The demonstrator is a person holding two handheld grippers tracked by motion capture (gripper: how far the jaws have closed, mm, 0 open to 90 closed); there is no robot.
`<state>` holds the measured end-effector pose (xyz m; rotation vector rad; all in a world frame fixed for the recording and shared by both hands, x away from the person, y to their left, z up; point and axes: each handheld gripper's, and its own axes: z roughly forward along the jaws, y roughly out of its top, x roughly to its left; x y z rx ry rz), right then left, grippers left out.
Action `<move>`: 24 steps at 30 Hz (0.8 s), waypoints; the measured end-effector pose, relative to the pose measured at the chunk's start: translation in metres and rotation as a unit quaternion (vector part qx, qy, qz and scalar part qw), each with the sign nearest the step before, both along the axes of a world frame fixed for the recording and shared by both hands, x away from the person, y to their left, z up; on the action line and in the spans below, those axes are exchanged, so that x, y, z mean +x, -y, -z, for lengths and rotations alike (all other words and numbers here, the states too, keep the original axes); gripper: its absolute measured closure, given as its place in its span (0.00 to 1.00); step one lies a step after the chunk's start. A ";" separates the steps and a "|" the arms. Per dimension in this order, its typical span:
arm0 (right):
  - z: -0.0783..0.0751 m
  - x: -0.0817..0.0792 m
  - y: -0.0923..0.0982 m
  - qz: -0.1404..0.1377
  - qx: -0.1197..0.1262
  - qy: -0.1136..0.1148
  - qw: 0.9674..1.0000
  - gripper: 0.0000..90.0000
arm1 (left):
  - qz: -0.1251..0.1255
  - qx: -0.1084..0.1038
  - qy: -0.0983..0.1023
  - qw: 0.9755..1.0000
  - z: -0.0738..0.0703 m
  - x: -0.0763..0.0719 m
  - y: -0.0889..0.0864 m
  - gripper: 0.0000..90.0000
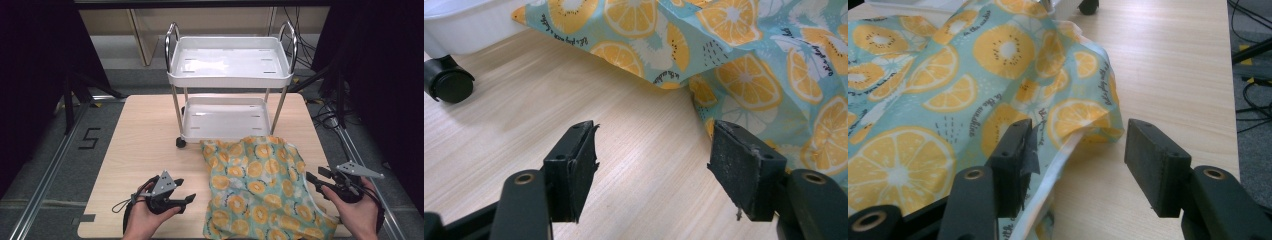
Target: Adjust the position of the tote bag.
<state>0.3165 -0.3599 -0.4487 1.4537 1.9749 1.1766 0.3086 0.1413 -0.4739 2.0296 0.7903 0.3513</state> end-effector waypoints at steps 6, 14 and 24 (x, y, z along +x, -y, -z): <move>-0.002 0.001 0.003 0.001 0.020 -0.004 1.000 0.50 | 0.005 0.001 0.001 1.000 0.001 0.002 0.004 0.38; -0.012 0.001 0.005 -0.004 0.013 0.006 1.000 0.48 | 0.007 -0.019 0.005 1.000 -0.004 0.004 0.013 0.38; -0.022 -0.006 0.010 0.014 0.003 -0.031 0.999 0.44 | 0.015 -0.023 0.022 0.999 -0.030 0.021 0.028 0.38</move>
